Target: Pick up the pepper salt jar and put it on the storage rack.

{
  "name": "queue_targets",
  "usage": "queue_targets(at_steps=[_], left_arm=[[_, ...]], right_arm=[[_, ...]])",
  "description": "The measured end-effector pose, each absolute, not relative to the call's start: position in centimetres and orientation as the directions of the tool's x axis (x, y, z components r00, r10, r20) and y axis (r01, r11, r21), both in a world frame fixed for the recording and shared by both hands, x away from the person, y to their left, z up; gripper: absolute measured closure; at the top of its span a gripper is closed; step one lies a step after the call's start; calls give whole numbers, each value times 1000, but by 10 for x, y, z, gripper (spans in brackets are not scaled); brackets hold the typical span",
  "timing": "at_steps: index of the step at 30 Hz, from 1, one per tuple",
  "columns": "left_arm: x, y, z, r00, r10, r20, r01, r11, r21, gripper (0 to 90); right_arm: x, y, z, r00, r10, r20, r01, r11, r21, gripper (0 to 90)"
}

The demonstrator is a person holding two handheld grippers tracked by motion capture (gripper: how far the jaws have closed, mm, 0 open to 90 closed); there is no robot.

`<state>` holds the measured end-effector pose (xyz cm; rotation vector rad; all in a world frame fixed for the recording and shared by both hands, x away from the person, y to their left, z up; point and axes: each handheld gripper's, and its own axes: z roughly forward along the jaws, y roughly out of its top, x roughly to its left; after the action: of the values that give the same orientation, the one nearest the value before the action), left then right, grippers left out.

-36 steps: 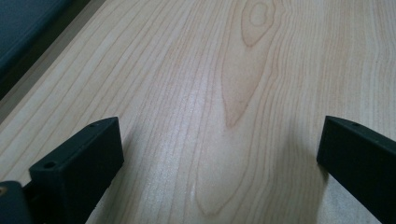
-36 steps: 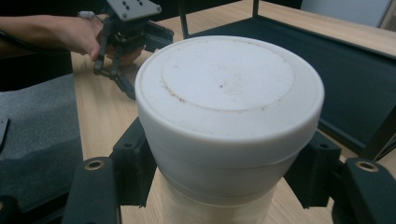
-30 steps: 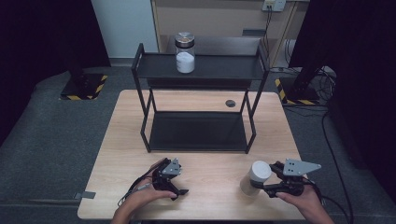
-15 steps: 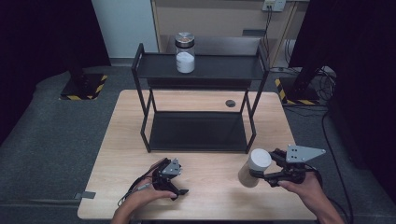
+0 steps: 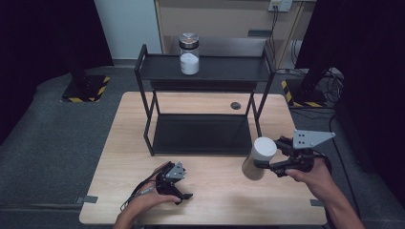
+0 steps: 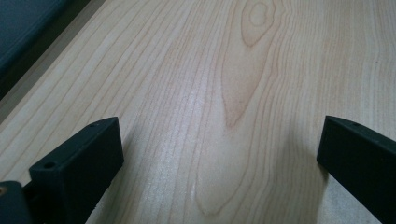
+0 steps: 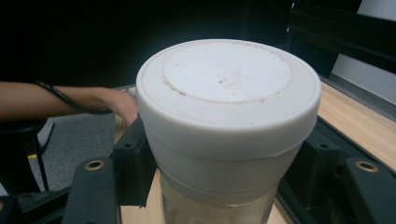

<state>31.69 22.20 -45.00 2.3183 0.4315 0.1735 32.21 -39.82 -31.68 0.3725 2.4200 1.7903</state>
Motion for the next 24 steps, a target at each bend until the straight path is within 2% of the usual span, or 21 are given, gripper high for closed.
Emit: queue_targets(at_steps=[18, 24], left_arm=[[317, 222, -450, 933, 359, -6, 257, -655, 711, 0], [317, 222, -450, 934, 358, -6, 256, -656, 710, 0]], right_arm=[[381, -371, -211, -974, 226, 22, 88, 289, 953, 361], [402, -357, -185, -979, 205, 19, 82, 302, 950, 361]])
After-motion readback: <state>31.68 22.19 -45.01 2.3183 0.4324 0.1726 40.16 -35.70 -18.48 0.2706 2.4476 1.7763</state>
